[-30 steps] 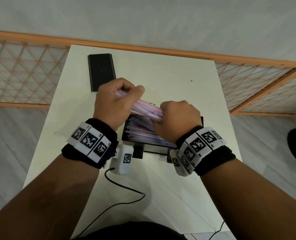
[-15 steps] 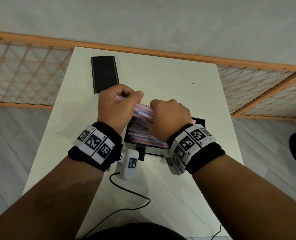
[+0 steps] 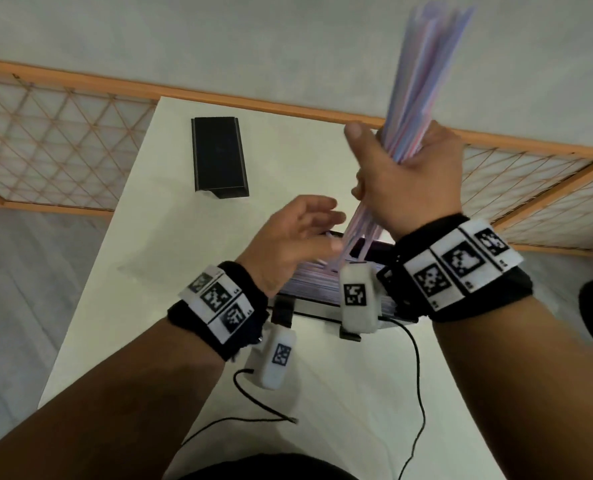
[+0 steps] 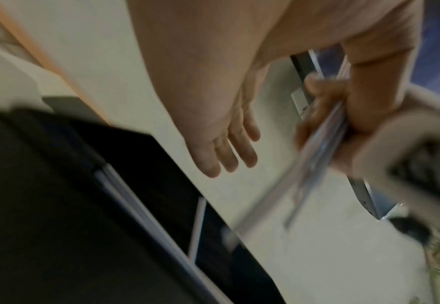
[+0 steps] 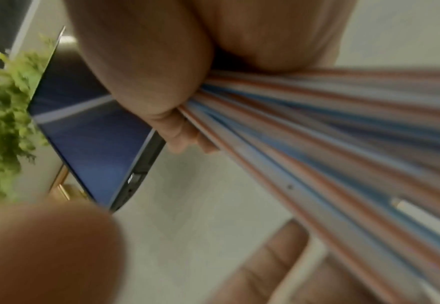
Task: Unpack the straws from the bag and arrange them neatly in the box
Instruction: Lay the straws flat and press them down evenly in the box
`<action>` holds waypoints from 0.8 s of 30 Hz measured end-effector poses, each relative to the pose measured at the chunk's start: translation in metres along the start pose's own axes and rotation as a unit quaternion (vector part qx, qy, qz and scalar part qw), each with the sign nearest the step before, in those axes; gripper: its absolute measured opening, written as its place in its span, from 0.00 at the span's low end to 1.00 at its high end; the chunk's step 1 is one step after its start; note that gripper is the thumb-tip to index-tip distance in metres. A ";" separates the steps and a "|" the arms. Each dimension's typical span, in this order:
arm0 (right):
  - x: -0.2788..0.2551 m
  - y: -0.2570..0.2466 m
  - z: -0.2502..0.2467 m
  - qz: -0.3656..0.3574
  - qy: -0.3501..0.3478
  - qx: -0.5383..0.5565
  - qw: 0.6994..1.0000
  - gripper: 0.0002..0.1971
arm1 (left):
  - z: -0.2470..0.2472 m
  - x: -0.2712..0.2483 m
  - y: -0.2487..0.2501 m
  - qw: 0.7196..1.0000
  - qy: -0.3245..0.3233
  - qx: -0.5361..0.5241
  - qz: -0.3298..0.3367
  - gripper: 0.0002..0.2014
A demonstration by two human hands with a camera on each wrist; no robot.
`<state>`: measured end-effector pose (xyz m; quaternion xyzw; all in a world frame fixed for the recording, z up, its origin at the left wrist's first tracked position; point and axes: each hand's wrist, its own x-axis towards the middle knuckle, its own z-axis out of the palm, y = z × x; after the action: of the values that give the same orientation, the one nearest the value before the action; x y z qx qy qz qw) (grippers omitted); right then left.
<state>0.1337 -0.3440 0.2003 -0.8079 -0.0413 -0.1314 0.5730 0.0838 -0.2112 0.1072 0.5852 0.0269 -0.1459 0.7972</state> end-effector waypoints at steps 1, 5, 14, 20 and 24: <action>0.003 -0.004 -0.005 -0.008 0.011 0.042 0.999 0.24 | 0.007 0.002 0.000 0.998 0.025 -0.045 -0.026 0.26; 0.004 -0.024 -0.019 -0.019 0.070 0.163 0.984 0.17 | 0.018 0.008 0.003 0.970 0.114 -0.176 -0.126 0.36; -0.021 -0.006 0.010 0.097 0.002 0.207 0.974 0.13 | 0.039 0.017 0.014 0.907 0.032 -0.365 -0.209 0.36; -0.019 0.004 0.004 0.086 -0.096 0.212 0.969 0.14 | 0.031 0.019 0.013 0.923 -0.013 -0.321 -0.210 0.32; -0.012 -0.004 -0.009 0.012 -0.134 0.214 0.968 0.13 | 0.011 0.023 0.012 0.921 0.016 -0.315 -0.229 0.44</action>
<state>0.1199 -0.3495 0.2040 -0.6771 -0.1355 -0.0035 0.7233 0.1073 -0.2231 0.1166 0.2844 0.2173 -0.2995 0.8844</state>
